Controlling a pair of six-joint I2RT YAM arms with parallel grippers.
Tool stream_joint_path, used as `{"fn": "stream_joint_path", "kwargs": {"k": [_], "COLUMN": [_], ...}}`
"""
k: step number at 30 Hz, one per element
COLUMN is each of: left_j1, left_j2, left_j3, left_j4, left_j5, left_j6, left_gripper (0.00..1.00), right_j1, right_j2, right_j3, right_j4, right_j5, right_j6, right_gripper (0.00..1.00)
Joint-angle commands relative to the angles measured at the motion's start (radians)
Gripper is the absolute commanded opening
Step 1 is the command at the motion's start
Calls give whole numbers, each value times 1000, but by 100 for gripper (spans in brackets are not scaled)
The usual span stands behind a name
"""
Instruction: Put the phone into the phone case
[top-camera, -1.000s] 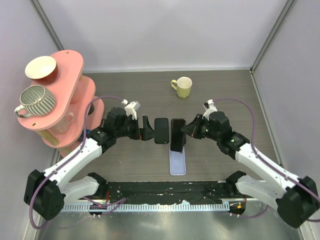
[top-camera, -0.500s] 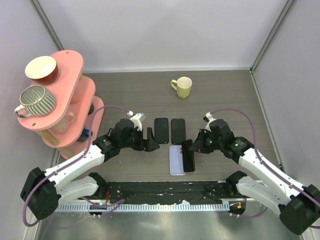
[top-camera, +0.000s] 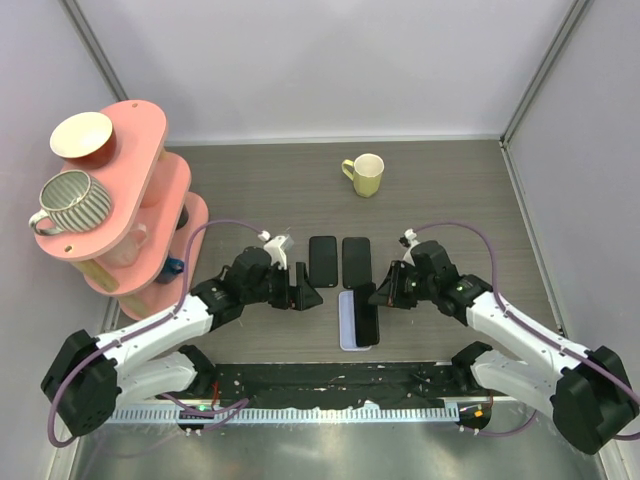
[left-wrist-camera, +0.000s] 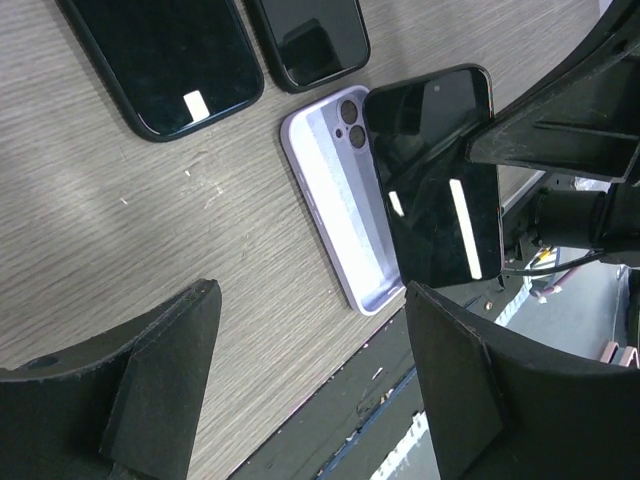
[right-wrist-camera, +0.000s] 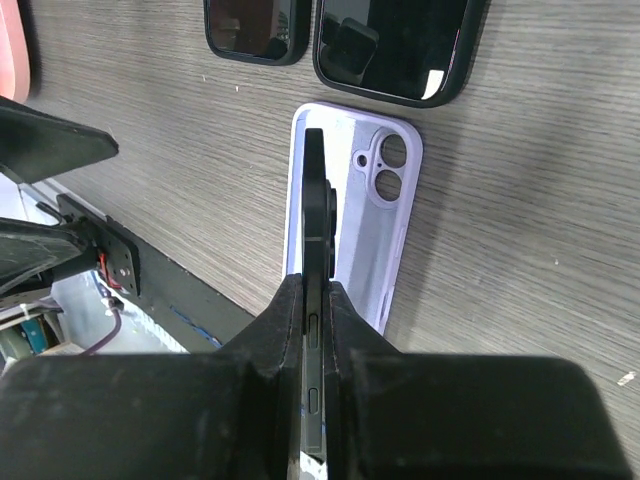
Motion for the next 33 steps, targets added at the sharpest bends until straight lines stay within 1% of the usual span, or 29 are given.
{"fn": "stream_joint_path", "kwargs": {"k": [1, 2, 4, 5, 8, 9, 10, 11, 13, 14, 15, 20, 24, 30, 33], "left_j1": [-12, -14, -20, -23, -32, -38, -44, -51, -78, -87, -104, -153, -213, -290, -310], "left_j2": [22, 34, 68, 77, 115, 131, 160, 178, 242, 264, 285, 416, 471, 476, 471], "left_j3": [-23, -25, -36, -43, -80, -88, -91, -94, -89, -88, -83, -79, -69, -71, -77], "left_j4": [104, 104, 148, 165, 260, 292, 306, 317, 346, 354, 377, 438, 478, 484, 481], "left_j5": [28, 30, 38, 38, 38, 36, 27, 21, 10, 7, 4, -27, -36, -76, -96], "left_j6": [-40, -40, -47, -53, -92, -107, -112, -118, -125, -129, -133, -181, -211, -240, -247], "left_gripper": [74, 68, 58, 46, 29, 26, 23, 16, 8, 2, 0, 0, 0, 0, 0], "right_j1": [1, 3, 3, 3, 3, 4, 4, 7, 7, 7, 7, 6, 6, 9, 7], "right_j2": [4, 7, 19, 26, 52, 59, 75, 81, 90, 99, 104, 138, 141, 125, 121], "right_j3": [-25, -30, -42, -45, -65, -68, -71, -73, -83, -88, -93, -117, -155, -226, -254], "right_j4": [138, 147, 167, 172, 222, 231, 236, 239, 251, 261, 268, 299, 340, 435, 469], "right_j5": [-56, -61, -62, -61, -82, -91, -91, -88, -81, -78, -76, -45, -28, 13, 19], "right_j6": [72, 77, 82, 86, 106, 108, 111, 109, 111, 112, 118, 126, 148, 200, 212], "right_gripper": [1, 1, 1, 1, 1, 1, 1, 1, 1, 1, 1, 1, 1, 1, 1]}}
